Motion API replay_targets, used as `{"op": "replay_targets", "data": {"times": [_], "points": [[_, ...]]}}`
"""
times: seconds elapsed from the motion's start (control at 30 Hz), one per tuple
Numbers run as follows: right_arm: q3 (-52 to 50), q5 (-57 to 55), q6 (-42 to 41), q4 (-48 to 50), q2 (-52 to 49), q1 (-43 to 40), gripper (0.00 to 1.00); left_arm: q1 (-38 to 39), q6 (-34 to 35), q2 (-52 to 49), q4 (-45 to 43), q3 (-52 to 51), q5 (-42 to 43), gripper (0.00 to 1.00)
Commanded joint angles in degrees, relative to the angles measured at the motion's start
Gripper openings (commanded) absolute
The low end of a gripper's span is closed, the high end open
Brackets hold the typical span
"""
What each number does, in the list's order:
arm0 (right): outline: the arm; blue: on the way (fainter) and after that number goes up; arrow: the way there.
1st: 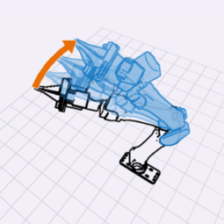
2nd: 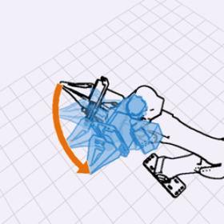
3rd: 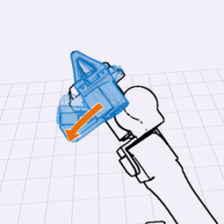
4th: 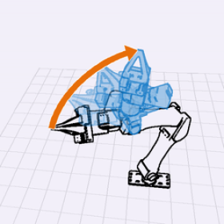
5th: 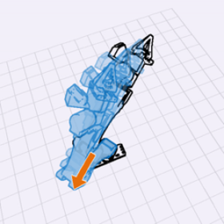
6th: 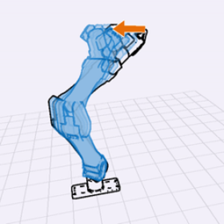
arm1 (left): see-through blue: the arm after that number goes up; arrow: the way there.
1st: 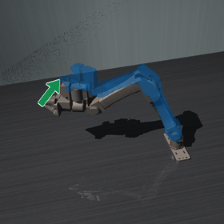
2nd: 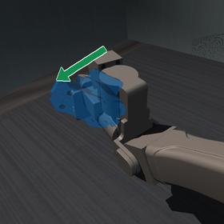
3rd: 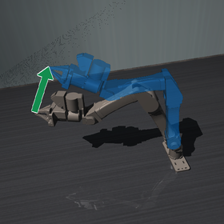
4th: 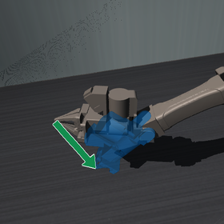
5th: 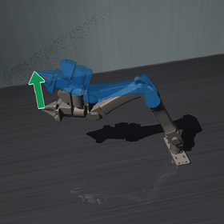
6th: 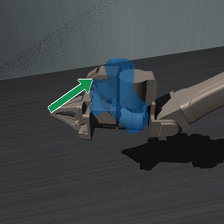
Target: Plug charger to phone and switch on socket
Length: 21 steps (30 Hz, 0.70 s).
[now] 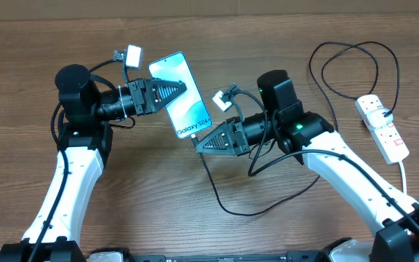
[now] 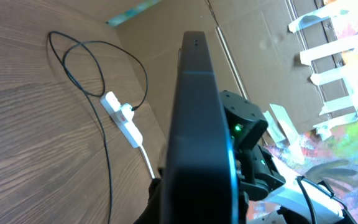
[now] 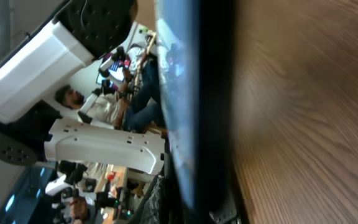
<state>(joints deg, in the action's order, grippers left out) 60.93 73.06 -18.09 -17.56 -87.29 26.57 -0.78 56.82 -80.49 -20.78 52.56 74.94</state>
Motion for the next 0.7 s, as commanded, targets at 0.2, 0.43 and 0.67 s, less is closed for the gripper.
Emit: {"op": "replay_targets", "data": {"times": [0.2,0.43,0.67], "points": [[-0.22,-0.52,0.5,0.35,0.04,-1.18,0.04,-0.85,-0.02,0.26,-0.48,1.18,4.15,0.04],[-0.22,-0.52,0.48,0.39,0.04,-1.18,0.04,-0.79,0.0,0.26,-0.48,1.18,4.17,0.04],[-0.22,-0.28,0.39,0.85,0.04,-1.18,0.04,-0.68,0.0,0.26,-0.46,1.18,4.13,0.04]]}}
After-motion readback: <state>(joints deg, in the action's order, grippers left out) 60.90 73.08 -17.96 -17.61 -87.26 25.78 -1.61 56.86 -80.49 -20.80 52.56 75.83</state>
